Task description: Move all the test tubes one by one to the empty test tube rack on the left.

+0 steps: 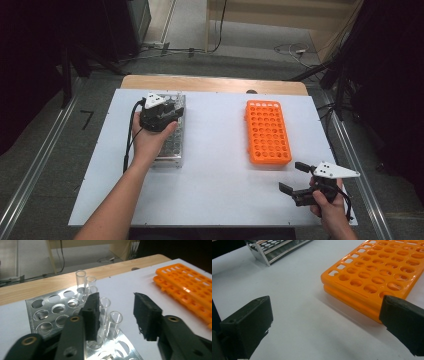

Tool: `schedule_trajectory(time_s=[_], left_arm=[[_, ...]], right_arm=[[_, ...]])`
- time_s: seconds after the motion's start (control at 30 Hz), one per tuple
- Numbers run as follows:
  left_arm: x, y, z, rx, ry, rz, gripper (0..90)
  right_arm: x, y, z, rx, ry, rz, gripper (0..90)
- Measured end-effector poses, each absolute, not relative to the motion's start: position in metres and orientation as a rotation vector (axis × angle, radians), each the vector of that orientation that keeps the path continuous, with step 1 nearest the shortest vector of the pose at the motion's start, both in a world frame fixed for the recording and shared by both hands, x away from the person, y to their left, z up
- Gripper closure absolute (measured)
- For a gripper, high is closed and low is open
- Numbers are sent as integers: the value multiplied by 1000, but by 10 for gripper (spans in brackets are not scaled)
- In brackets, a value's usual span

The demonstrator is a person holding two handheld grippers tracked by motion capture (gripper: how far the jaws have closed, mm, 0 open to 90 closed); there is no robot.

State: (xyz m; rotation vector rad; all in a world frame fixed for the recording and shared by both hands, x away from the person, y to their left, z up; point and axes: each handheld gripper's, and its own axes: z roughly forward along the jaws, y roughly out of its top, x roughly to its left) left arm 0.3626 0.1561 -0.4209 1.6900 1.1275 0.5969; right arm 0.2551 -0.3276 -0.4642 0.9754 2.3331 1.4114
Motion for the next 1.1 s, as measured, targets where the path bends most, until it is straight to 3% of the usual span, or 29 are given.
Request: schedule_trajectory(time_s=[0.17, 0.37, 0.5, 1.1], left_arm=[[354, 158, -415, 1672, 1105, 542, 216], [338, 160, -413, 1665, 1060, 500, 53], [326, 164, -414, 1671, 1035, 478, 0], [265, 172, -418, 1668, 953, 465, 0]], right_arm=[[255, -328, -463, 981, 2326, 1416, 0], [256, -327, -464, 980, 2328, 1411, 0], [256, -326, -464, 981, 2328, 1410, 0], [257, -325, -464, 980, 2324, 1405, 0]])
